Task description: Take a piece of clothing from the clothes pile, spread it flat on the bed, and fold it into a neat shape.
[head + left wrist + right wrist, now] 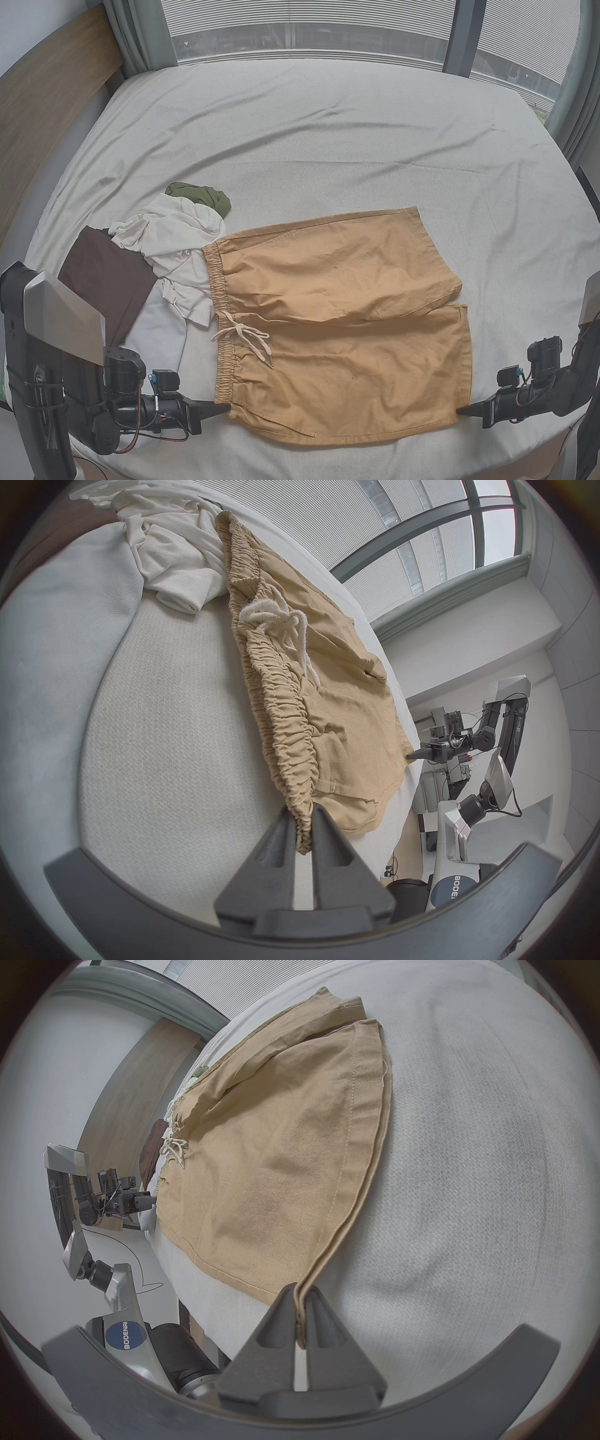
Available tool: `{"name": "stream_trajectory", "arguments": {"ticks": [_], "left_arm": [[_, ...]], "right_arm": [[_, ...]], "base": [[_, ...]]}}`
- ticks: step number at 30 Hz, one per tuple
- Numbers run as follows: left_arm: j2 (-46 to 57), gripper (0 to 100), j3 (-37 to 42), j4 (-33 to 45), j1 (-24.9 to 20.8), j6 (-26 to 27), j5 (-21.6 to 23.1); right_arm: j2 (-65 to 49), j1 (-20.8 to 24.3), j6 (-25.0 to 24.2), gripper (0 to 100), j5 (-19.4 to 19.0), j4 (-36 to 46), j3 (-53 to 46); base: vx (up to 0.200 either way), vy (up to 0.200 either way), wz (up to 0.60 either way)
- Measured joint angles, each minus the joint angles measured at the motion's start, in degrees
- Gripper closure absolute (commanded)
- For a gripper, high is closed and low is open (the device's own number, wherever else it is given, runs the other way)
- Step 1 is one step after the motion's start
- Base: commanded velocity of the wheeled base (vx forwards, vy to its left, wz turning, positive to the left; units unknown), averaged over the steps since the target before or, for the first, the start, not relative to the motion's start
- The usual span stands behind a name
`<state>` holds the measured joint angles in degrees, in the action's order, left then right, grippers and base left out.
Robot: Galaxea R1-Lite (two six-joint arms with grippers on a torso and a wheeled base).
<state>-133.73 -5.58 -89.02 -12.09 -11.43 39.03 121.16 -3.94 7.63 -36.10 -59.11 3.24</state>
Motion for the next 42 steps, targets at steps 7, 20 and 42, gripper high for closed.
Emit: {"name": "stream_trajectory", "arguments": {"ticks": [7, 20, 42], "left_arm": [[0.5, 100, 3.2, 0.0, 1.1, -0.4, 2.8], [0.4, 100, 4.5, 4.2, 1.8, 1.0, 2.5], [4.5, 100, 0.9, 0.1, 1.0, -3.7, 3.6]], "right_arm": [[0.0, 0.5, 1.3, 100, 0.0, 1.3, -0.8], [0.0, 1.3, 4.2, 100, 0.0, 1.4, -2.2], [-9.1, 0.9, -0.2, 100, -6.8, 1.4, 1.2]], "base": [[0.0, 0.0, 0.0], [0.0, 0.0, 0.0], [0.0, 0.0, 0.0]]}}
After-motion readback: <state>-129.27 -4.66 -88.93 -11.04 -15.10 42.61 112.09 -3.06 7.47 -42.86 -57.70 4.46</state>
